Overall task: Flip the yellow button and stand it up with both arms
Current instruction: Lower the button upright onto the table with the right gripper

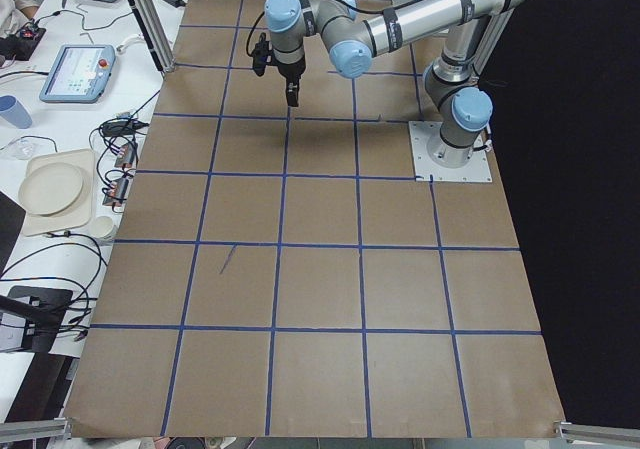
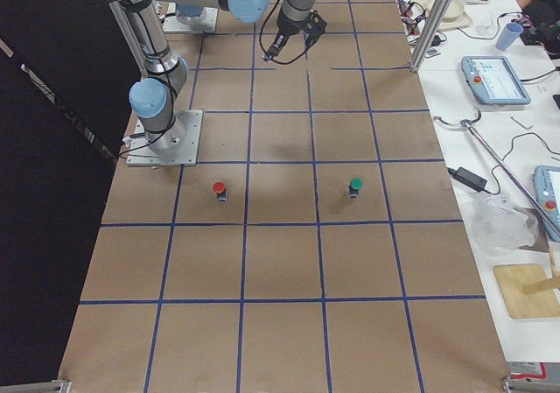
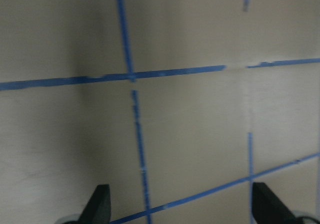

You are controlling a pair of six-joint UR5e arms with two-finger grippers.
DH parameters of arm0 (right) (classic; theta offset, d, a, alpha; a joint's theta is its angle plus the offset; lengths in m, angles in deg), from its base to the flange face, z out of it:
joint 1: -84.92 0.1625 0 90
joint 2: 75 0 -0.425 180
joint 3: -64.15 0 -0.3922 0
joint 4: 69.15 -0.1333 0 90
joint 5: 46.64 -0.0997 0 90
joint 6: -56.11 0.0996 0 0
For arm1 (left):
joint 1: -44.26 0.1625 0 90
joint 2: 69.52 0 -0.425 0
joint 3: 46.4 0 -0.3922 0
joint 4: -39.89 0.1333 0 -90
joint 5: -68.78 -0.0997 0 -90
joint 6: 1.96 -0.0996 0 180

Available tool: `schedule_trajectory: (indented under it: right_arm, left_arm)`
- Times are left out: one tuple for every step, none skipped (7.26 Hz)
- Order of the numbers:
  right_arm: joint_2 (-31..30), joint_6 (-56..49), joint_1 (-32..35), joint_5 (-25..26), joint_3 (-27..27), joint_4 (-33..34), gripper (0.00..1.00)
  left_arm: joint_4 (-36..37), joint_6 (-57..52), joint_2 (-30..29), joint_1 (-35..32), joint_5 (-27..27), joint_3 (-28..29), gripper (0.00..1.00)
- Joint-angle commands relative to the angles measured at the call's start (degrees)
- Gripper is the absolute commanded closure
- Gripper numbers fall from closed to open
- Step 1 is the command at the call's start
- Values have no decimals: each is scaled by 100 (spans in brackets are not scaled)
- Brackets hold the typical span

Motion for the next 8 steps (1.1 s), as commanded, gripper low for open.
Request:
schedule_trajectory:
  right_arm:
    - [-12,-1009,-46,661,-359,1180,96]
    - [-12,-1637,-264,758,-745,1821,96]
    - [-12,-2288,-649,759,-1157,2436,96]
    - [-12,-2712,-974,733,-1570,3130,96]
    - [-12,-3203,-1274,672,-1966,3867,96]
    - [14,-3504,-1625,627,-2362,4536,96]
    - [14,-4064,-1985,401,-2574,4882,95]
    - [23,-4539,-2397,164,-2611,4912,95]
  left_arm:
    - [-346,952,-91,-705,-479,676,0]
    - [-376,1305,73,-1057,-436,661,0]
    - [-367,1300,127,-1182,-383,809,0]
    - [-402,1300,250,-1262,-374,741,0]
    - [-437,1309,312,-1271,-313,793,0]
    - [-611,1317,278,-1298,-321,802,0]
    - [-674,1326,182,-1298,-373,880,0]
    - [-727,1326,111,-1298,-409,1064,0]
